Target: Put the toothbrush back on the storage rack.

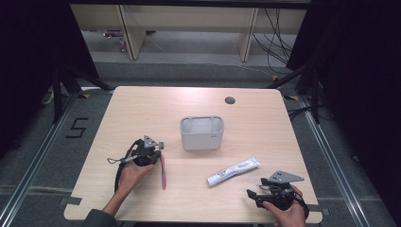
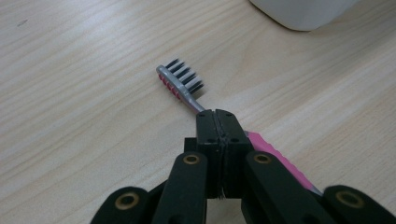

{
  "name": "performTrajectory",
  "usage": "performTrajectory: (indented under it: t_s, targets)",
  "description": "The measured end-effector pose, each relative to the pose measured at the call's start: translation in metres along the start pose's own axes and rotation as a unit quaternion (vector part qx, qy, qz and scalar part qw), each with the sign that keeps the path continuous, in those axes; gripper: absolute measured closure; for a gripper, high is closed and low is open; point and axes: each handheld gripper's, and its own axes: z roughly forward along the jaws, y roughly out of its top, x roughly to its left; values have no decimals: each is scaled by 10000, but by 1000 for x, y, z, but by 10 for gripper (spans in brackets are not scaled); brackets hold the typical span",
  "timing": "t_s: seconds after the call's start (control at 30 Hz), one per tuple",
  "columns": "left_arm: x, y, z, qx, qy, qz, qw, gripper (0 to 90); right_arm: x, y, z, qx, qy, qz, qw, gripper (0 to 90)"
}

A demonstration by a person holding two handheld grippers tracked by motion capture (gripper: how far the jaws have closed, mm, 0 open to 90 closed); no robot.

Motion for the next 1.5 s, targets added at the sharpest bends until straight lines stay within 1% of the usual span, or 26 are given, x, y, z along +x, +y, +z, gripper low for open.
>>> performTrajectory:
  t_s: [0.13, 0.17, 0.2, 0.27, 0.3, 0.33, 0.37, 0.4, 0.43, 0.47, 0.5, 0.53, 0.57, 0.67, 0.7, 0.73, 0.77, 0.8, 1.03, 1.07, 1.17, 1.2, 1.27, 1.33, 1.37, 1.5]
  targets:
    - [2, 0, -4, -2, -59, -125, 9999, 844, 0, 0, 0, -13, -17, -6, 10000, 252]
    - [1, 0, -5, -14, -73, -213, 9997, 821, 0, 0, 0, -20, -17, 0, 10000, 252]
    - [2, 0, -7, 29, -109, -249, 9996, 781, 2, -1, 1, -43, 77, 162, 9998, 252]
    - [1, 1, -10, 5, -131, -401, 9991, 710, 2, -1, 1, -5, 117, 201, 9997, 252]
    - [1, 2, -12, 26, -194, -503, 9985, 670, -1, -1, 0, -46, 55, 31, 10000, 252]
    - [1, 2, -12, 26, -194, -503, 9985, 629, -1, -1, 0, -46, 55, 31, 10000, 252]
    - [-2, 3, -14, 196, -291, -582, 9977, 584, -1, -1, 0, -67, 0, 1, 10000, 252]
    - [-2, 3, -14, 196, -291, -582, 9977, 565, -1, -1, -1, -27, -51, -21, 10000, 252]
    - [-7, 4, -16, 274, -341, -640, 9970, 546, -1, -1, 0, -55, 6, 2, 10000, 252]
    - [-7, 4, -17, 365, -360, -584, 9970, 538, -1, -1, 0, -16, 62, -1, 10000, 252]
    - [-9, 5, -18, 406, -348, -584, 9969, 527, 1, -1, 1, 15, 157, 184, 9997, 252]
    - [-11, 6, -17, 412, -383, -640, 9964, 523, 1, -1, 0, 2, 39, 139, 9999, 252]
    - [-10, 7, -18, 579, -444, -525, 9960, 515, 0, 0, 0, -4, -14, 6, 10000, 252]
    - [-13, 9, -17, 768, -482, -512, 9946, 487, 0, 0, 0, -11, -22, 4, 10000, 252]
    - [-15, 9, -17, 819, -418, -536, 9943, 482, 0, -1, 0, -14, -24, 8, 10000, 252]
    - [-15, 9, -17, 819, -418, -536, 9943, 481, 1, -1, 0, 16, 58, 135, 9999, 252]
    - [-16, 10, -16, 876, -407, -533, 9939, 481, 1, -1, 0, 16, 58, 135, 9999, 252]
    - [-17, 11, -15, 923, -456, -513, 9934, 480, -1, -1, 0, -17, 12, 4, 10000, 252]
    - [-23, 14, -12, 1080, -531, -415, 9919, 481, 1, -1, 0, -44, 14, -5, 10000, 252]
    - [-24, 14, -11, 1073, -499, -333, 9924, 486, 0, -1, 0, -47, 28, -10, 10000, 252]
    - [-26, 15, -11, 1196, -440, -237, 9916, 488, 1, 0, 0, -18, -2, 1, 10000, 252]
    - [-27, 14, -11, 1146, -465, -206, 9921, 491, 0, 0, 0, -20, -3, -13, 10000, 252]
    - [-28, 15, -12, 1254, -469, -161, 9909, 496, 0, -1, 0, -50, 21, -13, 10000, 252]
    - [-29, 15, -11, 1186, -492, -160, 9916, 510, 1, 0, 0, -30, 3, 2, 10000, 252]
    - [-30, 15, -10, 1216, -470, -80, 9914, 515, 0, 0, -1, -20, -1, 0, 10000, 252]
    - [-31, 15, -11, 1249, -426, 14, 9912, 544, 1, -1, 1, -13, 143, 93, 9999, 252]
